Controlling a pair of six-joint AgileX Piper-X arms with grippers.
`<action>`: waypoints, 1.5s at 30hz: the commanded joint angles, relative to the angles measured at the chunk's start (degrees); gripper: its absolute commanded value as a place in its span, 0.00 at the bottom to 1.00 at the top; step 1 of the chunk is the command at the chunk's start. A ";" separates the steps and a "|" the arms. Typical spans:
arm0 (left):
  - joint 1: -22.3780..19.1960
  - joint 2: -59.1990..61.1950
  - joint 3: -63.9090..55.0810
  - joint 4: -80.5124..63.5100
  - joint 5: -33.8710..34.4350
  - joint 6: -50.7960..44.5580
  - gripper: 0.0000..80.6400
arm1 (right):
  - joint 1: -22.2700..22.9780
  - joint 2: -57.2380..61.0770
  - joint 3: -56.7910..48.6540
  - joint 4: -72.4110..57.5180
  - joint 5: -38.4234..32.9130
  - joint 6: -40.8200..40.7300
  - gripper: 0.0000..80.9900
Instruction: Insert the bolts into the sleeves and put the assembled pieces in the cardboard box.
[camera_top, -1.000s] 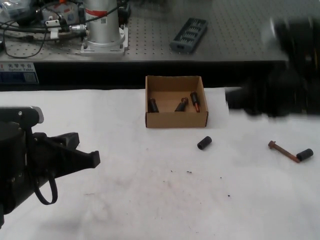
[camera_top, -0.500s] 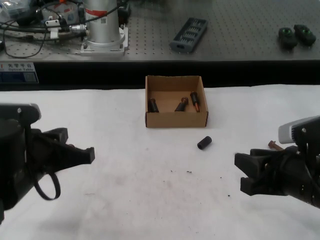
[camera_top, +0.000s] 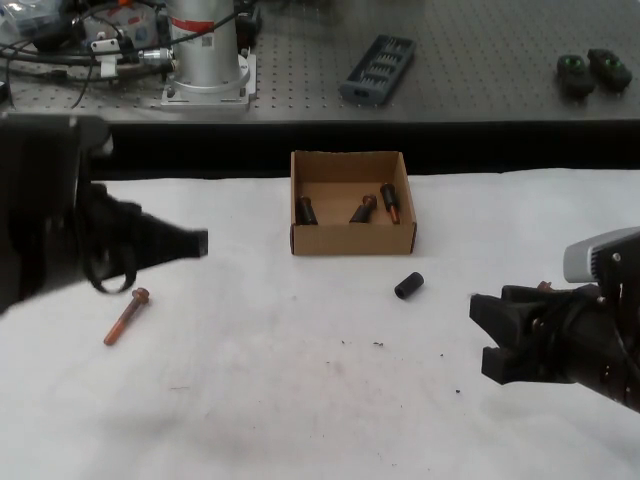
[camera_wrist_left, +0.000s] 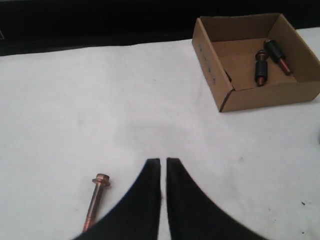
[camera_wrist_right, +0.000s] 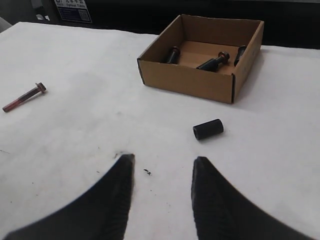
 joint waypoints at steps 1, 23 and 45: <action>0.00 1.71 -7.04 9.10 -0.80 2.53 0.19 | 0.09 -0.78 0.09 -1.92 1.10 0.33 0.36; 5.69 29.45 -35.51 35.53 -0.36 15.10 0.40 | 0.09 -0.78 0.09 -1.40 1.23 -1.17 0.36; 7.92 36.93 -35.79 34.67 -0.32 19.96 0.37 | 0.09 -0.78 0.09 -1.40 2.50 -2.16 0.36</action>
